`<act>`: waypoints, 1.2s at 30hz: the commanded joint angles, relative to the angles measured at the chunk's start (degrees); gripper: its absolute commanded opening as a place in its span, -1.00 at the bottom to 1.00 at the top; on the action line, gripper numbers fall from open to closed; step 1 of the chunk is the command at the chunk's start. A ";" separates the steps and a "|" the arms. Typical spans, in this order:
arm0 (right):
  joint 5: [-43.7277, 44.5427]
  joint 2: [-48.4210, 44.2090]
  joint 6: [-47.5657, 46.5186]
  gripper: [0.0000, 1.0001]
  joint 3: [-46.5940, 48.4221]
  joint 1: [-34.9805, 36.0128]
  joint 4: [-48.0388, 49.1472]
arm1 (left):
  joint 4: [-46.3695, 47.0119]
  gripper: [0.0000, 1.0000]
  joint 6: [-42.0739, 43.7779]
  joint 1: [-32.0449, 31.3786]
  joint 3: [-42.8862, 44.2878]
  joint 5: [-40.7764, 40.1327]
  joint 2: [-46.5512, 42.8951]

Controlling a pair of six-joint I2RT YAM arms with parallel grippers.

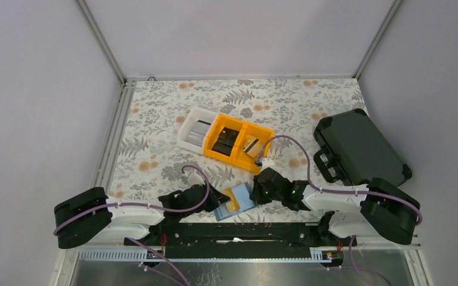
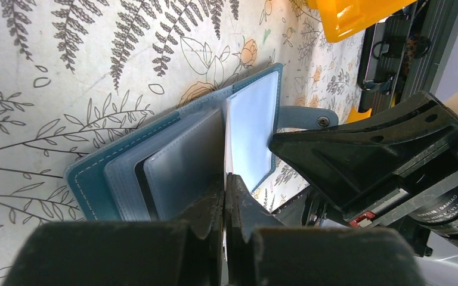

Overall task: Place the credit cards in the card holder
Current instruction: Insert the credit card into the card holder.

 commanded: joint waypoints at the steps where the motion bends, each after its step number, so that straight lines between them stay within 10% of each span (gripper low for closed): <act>1: 0.77 1.44 -0.44 -1.00 -0.02 0.34 -3.99 | 1.28 -1.00 -2.71 -0.29 -0.91 -0.91 0.88; 36: 1.51 -0.30 -0.58 -1.00 0.49 0.34 -4.99 | 13.03 -1.00 -3.59 -0.29 -1.06 6.21 8.74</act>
